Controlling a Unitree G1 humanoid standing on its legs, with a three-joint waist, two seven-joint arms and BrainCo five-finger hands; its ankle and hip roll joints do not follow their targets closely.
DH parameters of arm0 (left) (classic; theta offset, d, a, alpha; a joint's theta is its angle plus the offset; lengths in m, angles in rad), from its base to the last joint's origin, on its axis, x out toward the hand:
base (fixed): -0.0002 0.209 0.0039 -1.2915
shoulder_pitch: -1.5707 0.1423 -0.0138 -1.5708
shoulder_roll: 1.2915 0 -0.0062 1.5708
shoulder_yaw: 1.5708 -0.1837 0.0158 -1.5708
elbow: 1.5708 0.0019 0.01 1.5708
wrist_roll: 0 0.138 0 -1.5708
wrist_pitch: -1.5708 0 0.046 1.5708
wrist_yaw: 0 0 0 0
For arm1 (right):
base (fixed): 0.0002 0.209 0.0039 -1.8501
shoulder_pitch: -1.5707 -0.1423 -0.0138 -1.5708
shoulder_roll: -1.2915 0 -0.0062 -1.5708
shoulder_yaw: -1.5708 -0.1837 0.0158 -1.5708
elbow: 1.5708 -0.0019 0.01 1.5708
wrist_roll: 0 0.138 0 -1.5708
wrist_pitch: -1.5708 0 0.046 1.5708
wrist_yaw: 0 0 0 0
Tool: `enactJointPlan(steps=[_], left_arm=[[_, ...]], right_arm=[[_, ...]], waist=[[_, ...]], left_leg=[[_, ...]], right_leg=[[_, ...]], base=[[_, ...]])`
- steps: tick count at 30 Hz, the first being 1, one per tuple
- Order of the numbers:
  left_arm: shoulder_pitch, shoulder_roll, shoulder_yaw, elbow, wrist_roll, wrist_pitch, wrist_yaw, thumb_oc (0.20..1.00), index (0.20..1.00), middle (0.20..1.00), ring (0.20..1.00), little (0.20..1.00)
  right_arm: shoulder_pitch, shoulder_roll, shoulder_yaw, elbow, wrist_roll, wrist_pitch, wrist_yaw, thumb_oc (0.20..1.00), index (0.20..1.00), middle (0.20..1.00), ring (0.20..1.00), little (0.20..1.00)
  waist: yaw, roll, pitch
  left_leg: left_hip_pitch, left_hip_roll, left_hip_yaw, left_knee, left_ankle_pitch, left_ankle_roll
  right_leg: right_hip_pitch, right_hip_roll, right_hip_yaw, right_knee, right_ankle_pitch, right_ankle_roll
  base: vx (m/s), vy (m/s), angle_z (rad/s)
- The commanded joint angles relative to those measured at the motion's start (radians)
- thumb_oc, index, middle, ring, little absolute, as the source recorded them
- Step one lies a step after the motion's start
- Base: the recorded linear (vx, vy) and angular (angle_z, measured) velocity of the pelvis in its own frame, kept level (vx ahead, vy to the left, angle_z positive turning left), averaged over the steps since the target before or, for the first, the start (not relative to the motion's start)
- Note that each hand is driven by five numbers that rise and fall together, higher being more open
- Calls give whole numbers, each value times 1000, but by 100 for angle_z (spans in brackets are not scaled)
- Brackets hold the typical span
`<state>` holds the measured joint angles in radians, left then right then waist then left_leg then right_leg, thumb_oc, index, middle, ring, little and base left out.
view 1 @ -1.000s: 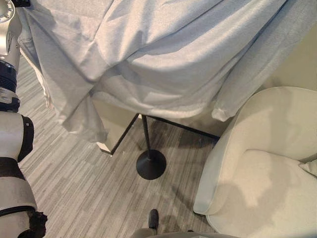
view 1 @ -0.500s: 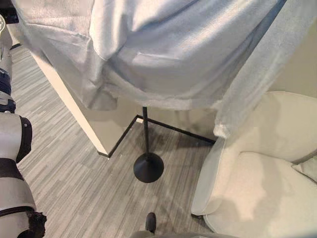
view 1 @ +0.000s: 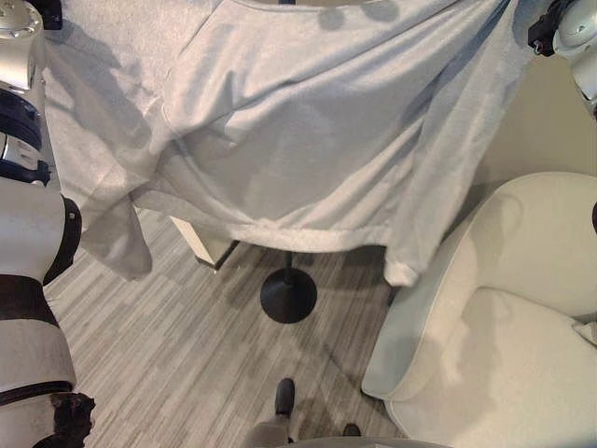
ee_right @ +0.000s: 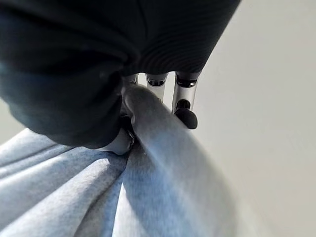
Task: Hang the clothes on the sofa on the clothes rack.
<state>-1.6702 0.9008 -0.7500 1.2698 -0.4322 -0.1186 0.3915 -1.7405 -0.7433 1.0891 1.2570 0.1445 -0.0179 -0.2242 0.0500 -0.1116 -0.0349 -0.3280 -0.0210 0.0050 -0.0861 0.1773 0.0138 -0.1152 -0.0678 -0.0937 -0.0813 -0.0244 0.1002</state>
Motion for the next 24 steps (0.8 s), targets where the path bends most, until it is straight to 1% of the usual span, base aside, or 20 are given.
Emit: enactJointPlan(steps=[1,2,4,5,9,10,12,13,14,15,16,18,21,24], left_arm=[[-224,10,-86,75,104,-19,12,200,200,200,200,200],[-218,3,-93,81,125,-16,14,200,200,200,200,200],[-192,-16,-77,91,131,-10,15,200,200,200,200,200],[-170,-28,-50,97,124,-10,16,200,200,200,200,200],[-167,-28,-48,95,125,-10,16,200,200,200,200,200],[-83,-26,14,98,137,-8,32,200,200,200,200,200],[-37,-23,46,92,140,-9,36,200,200,200,200,200],[30,-24,90,81,133,-11,38,200,200,200,200,200],[30,-24,90,81,133,-11,38,200,200,200,200,200],[120,-25,142,58,148,-15,39,200,200,200,200,200],[189,-31,195,34,133,-22,39,200,200,200,200,200],[249,-51,247,19,119,-27,38,200,200,200,200,200],[332,-78,301,7,113,-31,31,200,200,200,200,200],[390,-121,336,-13,109,-39,33,200,200,200,200,200]], right_arm=[[-166,-56,11,87,-52,8,-3,200,200,200,200,200],[-157,-51,8,93,-58,8,-3,200,200,200,200,200],[-124,-34,-13,100,-61,12,-4,200,200,200,200,200],[-93,-18,-28,105,-70,16,-3,200,200,200,200,200],[-91,-17,-28,104,-70,16,-3,200,200,200,200,200],[-5,7,-68,67,-103,7,-10,200,200,200,200,200],[34,20,-85,51,-113,2,-11,200,200,200,200,200],[95,30,-110,35,-118,-4,-12,200,200,200,200,200],[95,30,-110,35,-118,-4,-12,200,200,200,200,200],[181,55,-146,-12,-130,-17,-4,200,200,200,200,200],[247,77,-176,-47,-133,-26,-3,200,200,200,200,200],[305,90,-211,-79,-136,-32,-4,200,200,200,200,200],[395,119,-239,-105,-155,-36,7,200,200,200,200,200],[468,151,-288,-102,-139,-45,1,200,200,200,200,200]], waist=[[35,-7,107],[35,-6,116],[34,-7,133],[34,-8,148],[34,-7,146],[29,-11,181],[27,-11,186],[27,-11,193],[27,-11,193],[28,-12,204],[27,-12,213],[26,-9,219],[26,-4,224],[29,2,232]], left_leg=[[79,46,27,-1,-107,-93],[73,46,27,-1,-105,-93],[61,49,27,-1,-100,-94],[53,49,25,-1,-98,-93],[52,49,25,-1,-98,-94],[45,51,25,-1,-94,-92],[45,52,25,-1,-94,-90],[44,52,25,-1,-93,-88],[44,52,25,-1,-93,-88],[49,52,24,-1,-94,-83],[52,51,23,-1,-96,-80],[53,49,23,-1,-95,-78],[59,47,21,-1,-98,-75],[61,43,18,-1,-98,-74]], right_leg=[[20,-81,-37,-6,124,125],[13,-81,-36,-6,128,124],[5,-81,-38,-6,128,122],[-2,-80,-38,-6,128,120],[-3,-79,-37,-6,128,120],[-17,-80,-33,-6,130,117],[-20,-79,-29,-6,134,116],[-22,-81,-26,-6,141,115],[-22,-81,-26,-6,141,115],[-21,-80,-22,-6,137,111],[-21,-81,-20,-6,138,109],[-20,-81,-18,-6,133,106],[-15,-81,-20,-6,121,100],[-11,-82,-24,-6,119,98]], base=[[-46,0,2],[-39,-5,1],[-56,-6,0],[-36,-2,-1],[-12,1,0],[-49,9,1],[-38,3,-5],[-20,-4,-16],[-16,-8,-15],[-11,-7,-15],[-15,-7,-13],[-16,1,-11],[-10,-2,-4],[0,0,0]])
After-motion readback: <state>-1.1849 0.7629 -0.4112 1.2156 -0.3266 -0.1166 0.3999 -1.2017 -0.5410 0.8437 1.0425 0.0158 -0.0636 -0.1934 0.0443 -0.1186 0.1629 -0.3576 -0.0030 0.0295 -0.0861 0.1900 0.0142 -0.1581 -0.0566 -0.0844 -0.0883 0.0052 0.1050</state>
